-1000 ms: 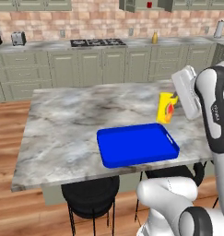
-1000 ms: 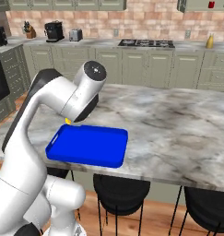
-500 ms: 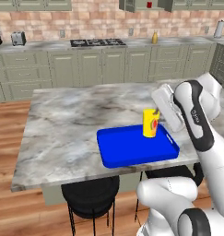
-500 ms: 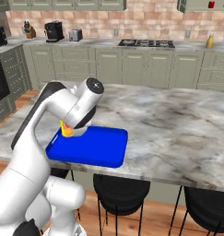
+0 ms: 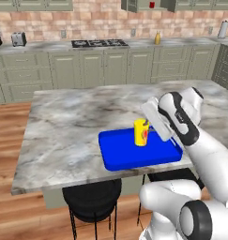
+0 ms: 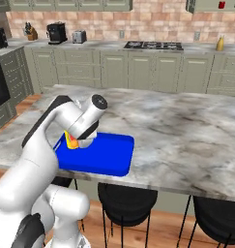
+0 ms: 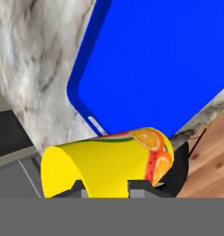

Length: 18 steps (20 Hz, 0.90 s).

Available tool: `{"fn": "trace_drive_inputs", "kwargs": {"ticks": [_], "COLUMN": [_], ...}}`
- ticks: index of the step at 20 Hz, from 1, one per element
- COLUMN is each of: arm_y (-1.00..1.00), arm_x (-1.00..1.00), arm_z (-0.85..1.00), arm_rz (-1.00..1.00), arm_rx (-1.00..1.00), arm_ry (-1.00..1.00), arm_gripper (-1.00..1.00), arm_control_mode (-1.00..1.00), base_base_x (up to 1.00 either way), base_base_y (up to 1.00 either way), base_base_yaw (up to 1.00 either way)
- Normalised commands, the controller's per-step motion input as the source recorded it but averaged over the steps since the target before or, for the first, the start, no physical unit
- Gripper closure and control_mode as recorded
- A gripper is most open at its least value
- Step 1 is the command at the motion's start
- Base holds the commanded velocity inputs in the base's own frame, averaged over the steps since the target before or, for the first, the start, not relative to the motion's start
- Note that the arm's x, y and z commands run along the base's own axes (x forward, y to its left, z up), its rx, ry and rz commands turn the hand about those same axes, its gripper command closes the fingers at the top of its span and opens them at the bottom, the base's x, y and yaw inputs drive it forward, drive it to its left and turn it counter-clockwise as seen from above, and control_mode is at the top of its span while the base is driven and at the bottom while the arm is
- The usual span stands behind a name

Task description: There is a tray on the dining counter. Grab the cup, mug, and pitcher and place them on the tray. The pitcher may be placed next to the tray if it cannot fit the tray.

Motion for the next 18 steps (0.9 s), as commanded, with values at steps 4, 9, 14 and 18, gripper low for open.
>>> {"fn": "trace_drive_inputs", "kwargs": {"ticks": [4,9,14,18], "arm_y": [0.26,0.19,0.19,0.19], "arm_x": [0.55,0.68,0.6,0.47], "arm_z": [-0.4,-0.24,-0.23,-0.23], "arm_rz": [0.07,0.04,0.03,0.02], "arm_rx": [0.0,0.0,0.0,0.0], "arm_ry": [-0.01,0.0,0.0,0.0], "arm_gripper": [1.0,1.0,1.0,1.0], "arm_control_mode": [-1.0,-1.0,-1.0,-1.0], "base_base_x": [0.0,0.0,0.0,0.0], "base_base_y": [0.0,0.0,0.0,0.0], "base_base_yaw": [0.0,0.0,0.0,0.0]}}
